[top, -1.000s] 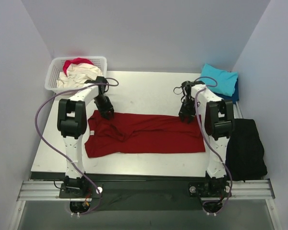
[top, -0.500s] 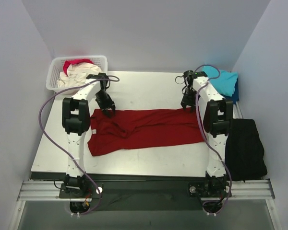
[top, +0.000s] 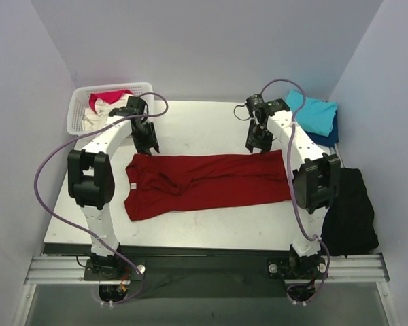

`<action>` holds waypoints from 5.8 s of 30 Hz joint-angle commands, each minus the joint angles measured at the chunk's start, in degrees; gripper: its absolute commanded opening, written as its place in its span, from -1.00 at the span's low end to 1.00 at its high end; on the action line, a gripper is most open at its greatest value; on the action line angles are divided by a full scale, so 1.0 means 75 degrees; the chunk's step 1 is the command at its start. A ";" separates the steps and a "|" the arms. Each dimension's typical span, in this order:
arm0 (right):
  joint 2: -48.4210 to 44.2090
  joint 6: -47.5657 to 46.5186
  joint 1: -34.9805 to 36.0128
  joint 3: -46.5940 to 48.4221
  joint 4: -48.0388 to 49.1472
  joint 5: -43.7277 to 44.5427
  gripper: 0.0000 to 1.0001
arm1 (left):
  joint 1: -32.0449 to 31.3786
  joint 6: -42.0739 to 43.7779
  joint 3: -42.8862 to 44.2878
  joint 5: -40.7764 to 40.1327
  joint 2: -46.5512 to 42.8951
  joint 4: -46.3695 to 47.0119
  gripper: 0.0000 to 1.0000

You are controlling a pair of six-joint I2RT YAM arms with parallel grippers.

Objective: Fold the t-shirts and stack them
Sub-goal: Fold the other side of the tshirt into a rectangle

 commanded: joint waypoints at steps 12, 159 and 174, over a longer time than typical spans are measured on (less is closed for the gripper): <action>-0.0283 0.0245 0.0003 -0.0639 -0.0288 0.0065 -0.31 | -0.0029 0.0273 -0.1318 -0.0796 -0.0491 0.0865 -0.06; 0.2530 -0.1442 0.4972 0.1095 0.1810 -0.0474 -1.00 | 0.0369 -0.0934 -0.5432 -0.0562 -0.4206 0.1298 -1.00; 0.1182 -0.1325 0.5112 0.0005 0.1787 -0.0322 -0.64 | 0.0416 -0.0852 -0.5432 -0.0597 -0.4910 0.0572 -1.00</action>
